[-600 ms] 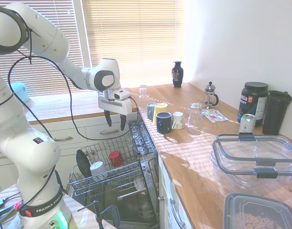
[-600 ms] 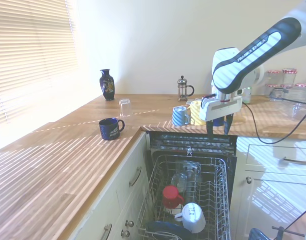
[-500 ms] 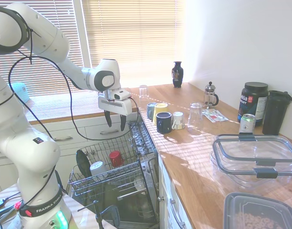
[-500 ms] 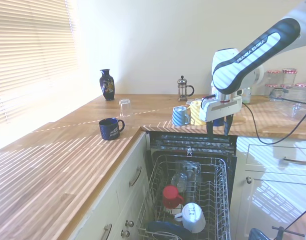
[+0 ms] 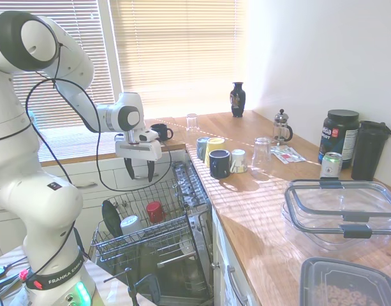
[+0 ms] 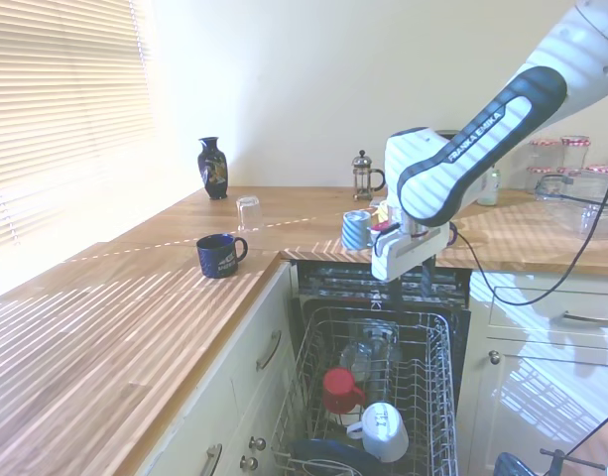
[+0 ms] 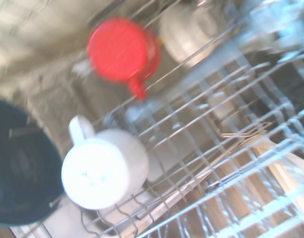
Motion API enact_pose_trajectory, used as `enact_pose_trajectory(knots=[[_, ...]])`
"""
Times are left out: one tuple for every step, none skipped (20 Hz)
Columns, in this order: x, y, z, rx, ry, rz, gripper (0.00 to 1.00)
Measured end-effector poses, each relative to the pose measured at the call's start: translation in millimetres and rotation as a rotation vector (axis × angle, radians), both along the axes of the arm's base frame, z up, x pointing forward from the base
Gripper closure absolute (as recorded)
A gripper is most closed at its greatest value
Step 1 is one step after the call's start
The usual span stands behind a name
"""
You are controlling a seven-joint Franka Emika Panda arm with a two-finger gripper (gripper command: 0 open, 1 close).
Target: Take a mug cup out of the rack
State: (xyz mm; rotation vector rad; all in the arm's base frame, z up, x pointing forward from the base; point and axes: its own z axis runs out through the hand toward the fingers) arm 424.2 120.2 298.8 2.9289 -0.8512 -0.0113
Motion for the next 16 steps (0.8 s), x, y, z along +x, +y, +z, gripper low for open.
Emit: enact_pose_trajectory(knots=[[1.7,6.8,-10.9,-0.007,0.010,0.030,0.00],[4.4,13.9,-21.6,-0.013,0.019,0.058,0.00],[7.4,20.2,-31.6,-0.016,0.030,0.079,0.00],[10.9,26.6,-41.0,-0.019,0.038,0.101,0.00],[13.8,32.7,-51.4,-0.023,0.051,0.124,0.00],[16.5,38.2,-61.9,-0.027,0.063,0.145,0.00],[18.3,43.8,-72.5,-0.027,0.075,0.169,0.00],[18.9,48.5,-84.2,-0.025,0.089,0.198,0.00],[19.9,52.3,-95.1,-0.025,0.100,0.226,0.00],[20.3,55.3,-104.9,-0.025,0.115,0.252,0.00],[22.0,57.8,-113.4,-0.025,0.123,0.276,0.00],[24.1,60.1,-121.8,-0.023,0.132,0.300,0.00],[26.8,62.1,-129.5,-0.018,0.141,0.319,0.00],[30.2,64.4,-136.9,-0.012,0.146,0.336,0.00],[33.9,66.8,-144.3,-0.008,0.149,0.349,0.00],[38.0,69.7,-150.8,-0.004,0.150,0.362,0.00]])
